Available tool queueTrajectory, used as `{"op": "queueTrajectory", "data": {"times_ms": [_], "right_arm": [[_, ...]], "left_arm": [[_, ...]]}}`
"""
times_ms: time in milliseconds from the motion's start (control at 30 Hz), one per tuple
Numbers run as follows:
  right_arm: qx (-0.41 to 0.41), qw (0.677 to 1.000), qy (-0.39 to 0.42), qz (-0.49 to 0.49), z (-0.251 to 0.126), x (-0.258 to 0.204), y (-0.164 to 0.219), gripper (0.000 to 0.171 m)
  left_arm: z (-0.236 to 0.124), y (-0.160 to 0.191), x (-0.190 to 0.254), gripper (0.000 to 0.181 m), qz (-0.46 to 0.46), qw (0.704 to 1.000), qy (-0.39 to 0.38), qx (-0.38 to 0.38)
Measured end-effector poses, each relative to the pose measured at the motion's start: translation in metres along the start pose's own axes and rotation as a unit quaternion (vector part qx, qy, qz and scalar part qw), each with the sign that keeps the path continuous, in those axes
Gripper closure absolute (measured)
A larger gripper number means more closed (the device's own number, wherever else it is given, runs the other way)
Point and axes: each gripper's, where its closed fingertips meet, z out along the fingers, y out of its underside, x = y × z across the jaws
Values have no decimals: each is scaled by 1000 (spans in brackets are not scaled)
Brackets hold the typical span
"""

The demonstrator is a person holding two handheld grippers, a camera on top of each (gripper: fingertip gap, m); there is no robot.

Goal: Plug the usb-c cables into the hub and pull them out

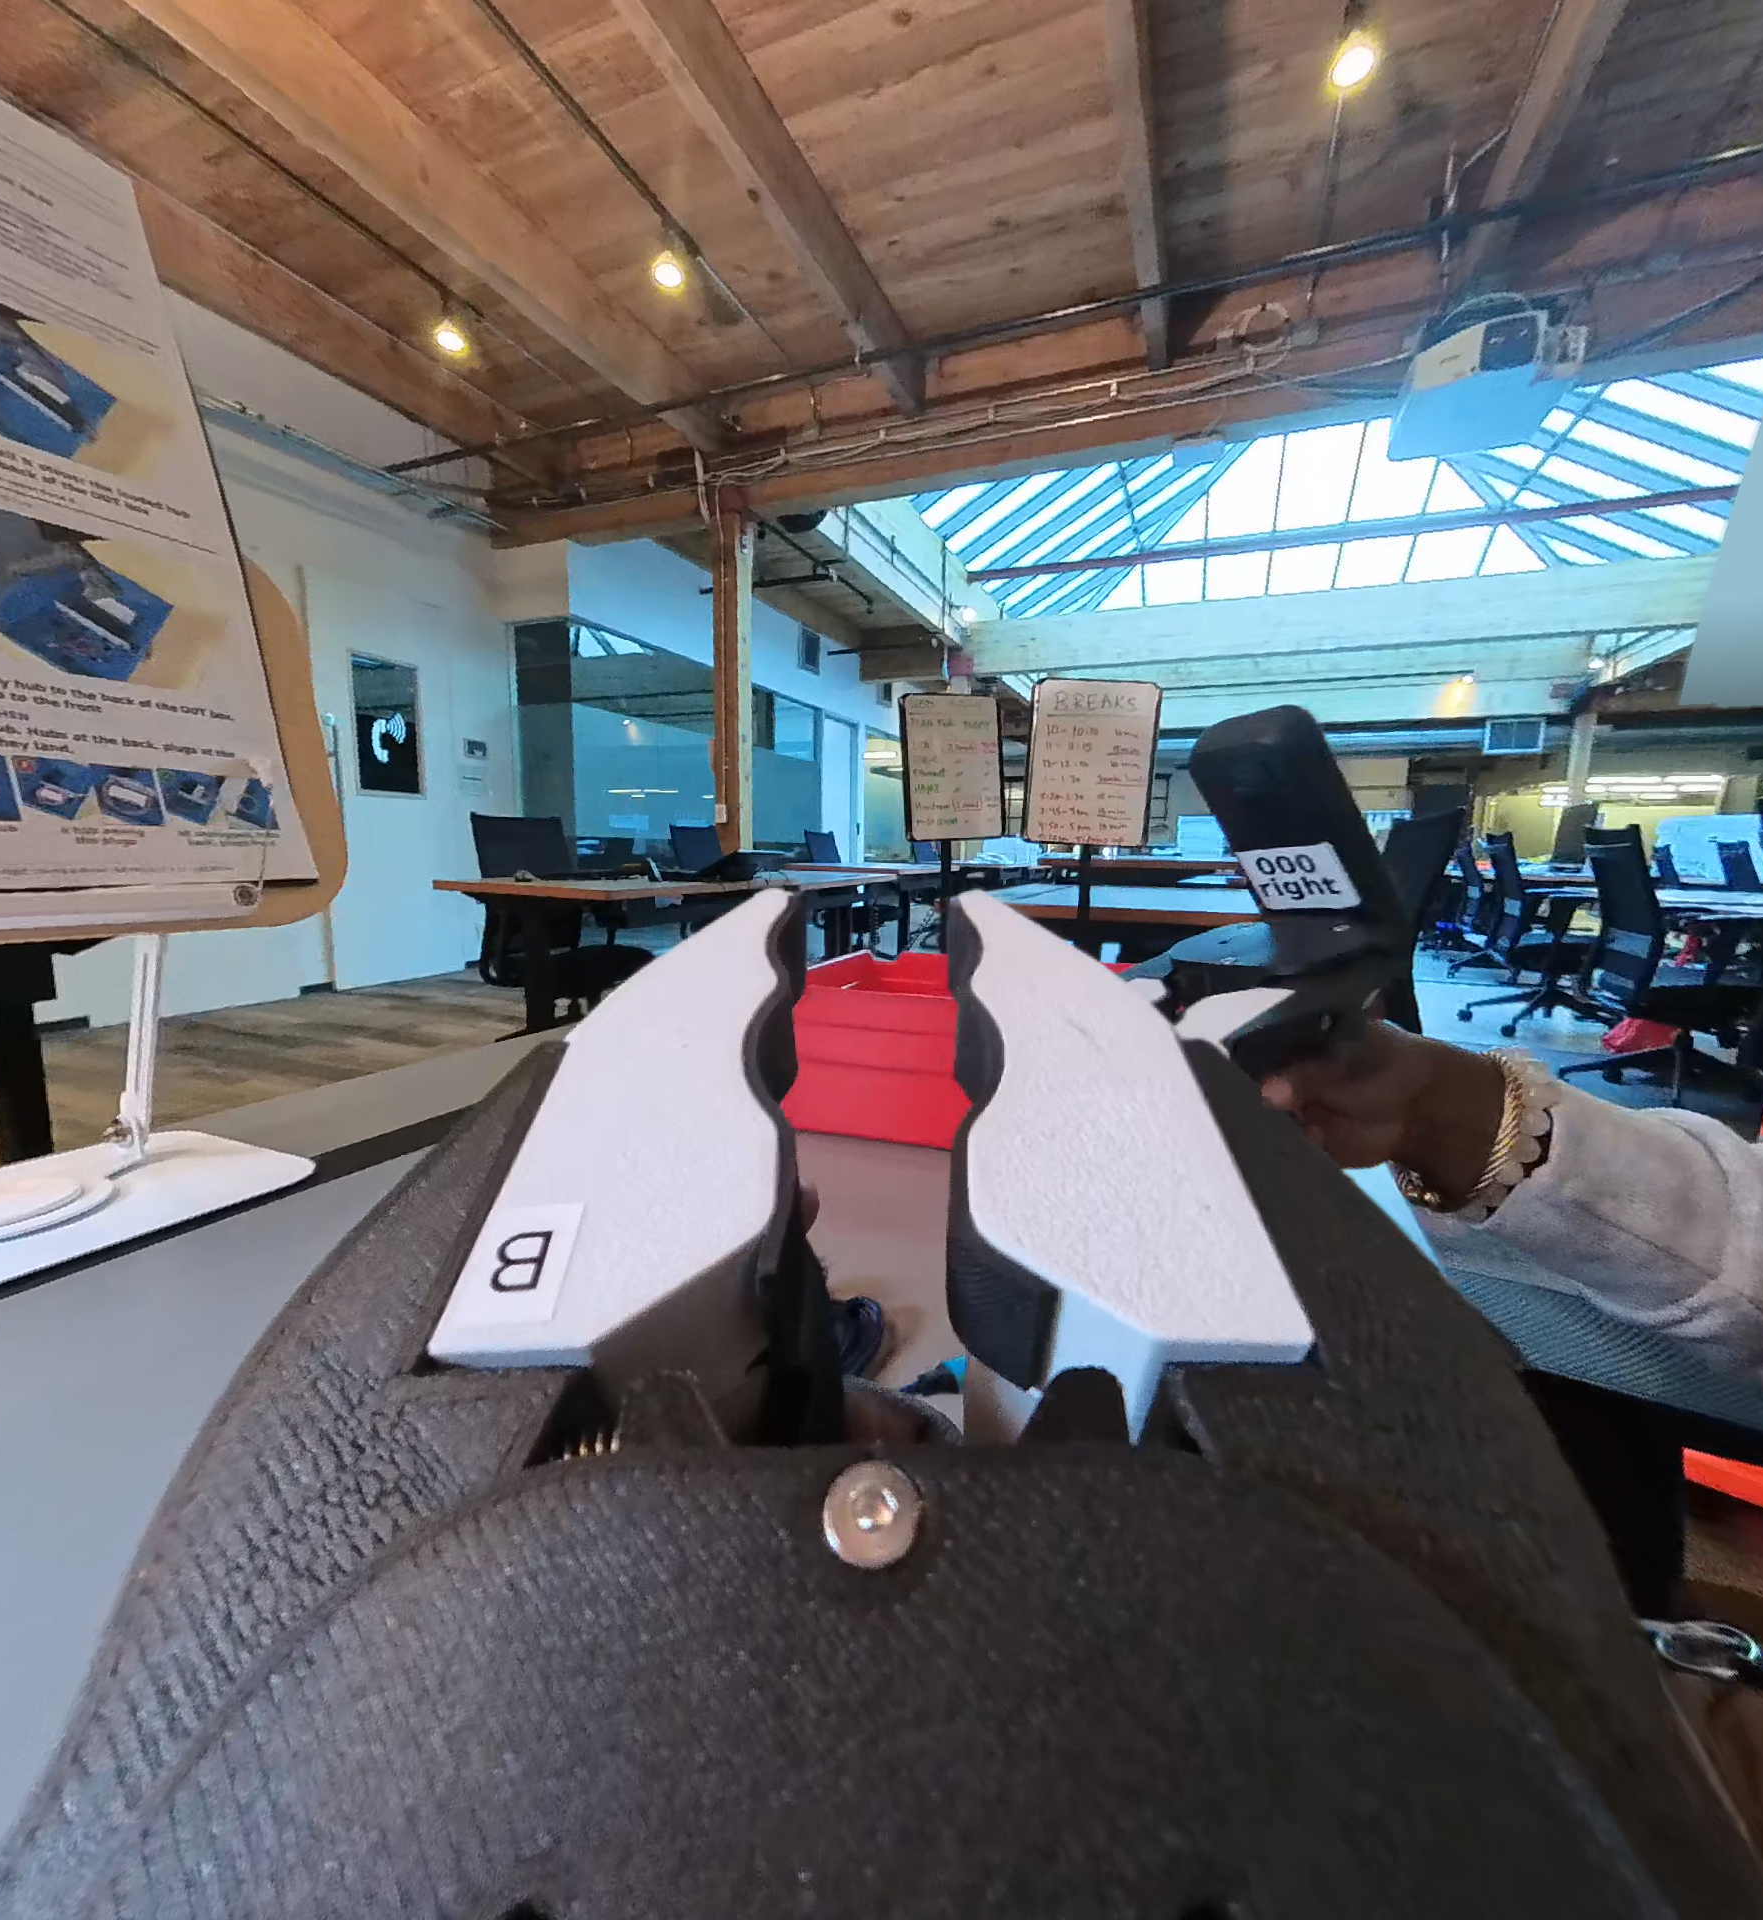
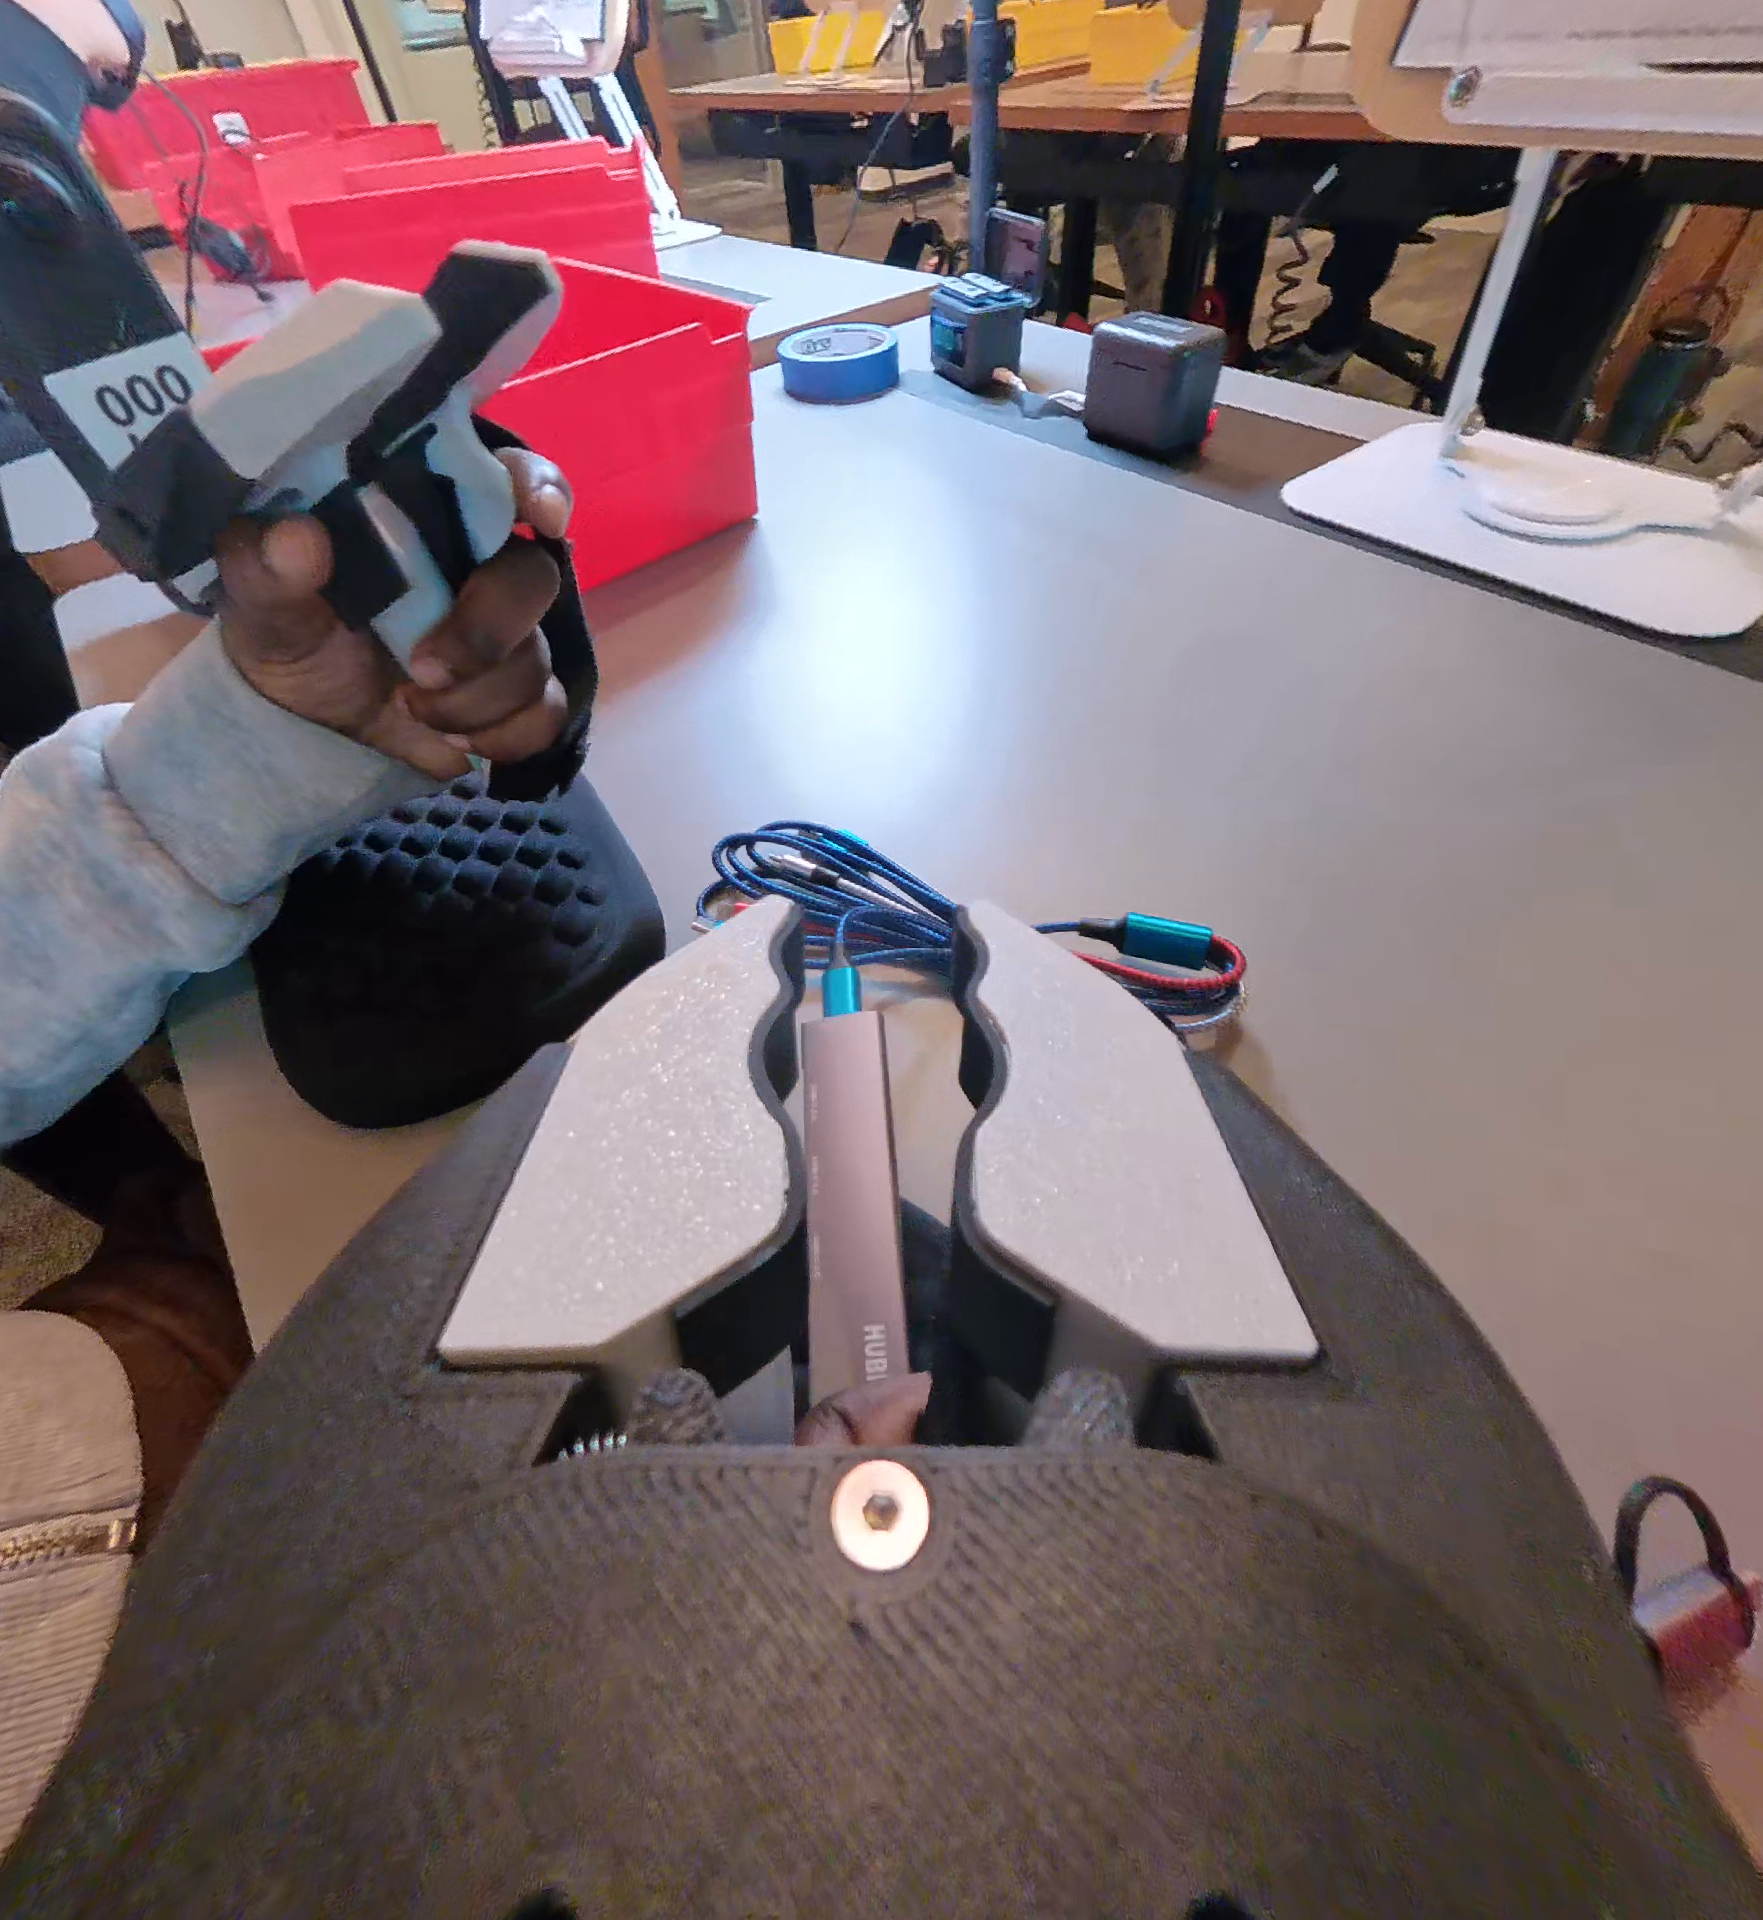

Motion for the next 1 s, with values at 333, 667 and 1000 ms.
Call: {"op": "queueTrajectory", "data": {"times_ms": [333, 667, 1000], "right_arm": [[-2, 1000, 11, -9, -1, -2, -2, 145], [-7, 999, 1, -52, 7, -8, -1, 145], [19, 999, 2, -50, -4, -2, -3, 144]], "left_arm": [[0, 2, 0, 154, 16, 1000, -2, -10], [6, 15, 8, 154, 26, 998, 19, -45], [-30, -61, 10, 148, 100, 981, -18, -163]]}}
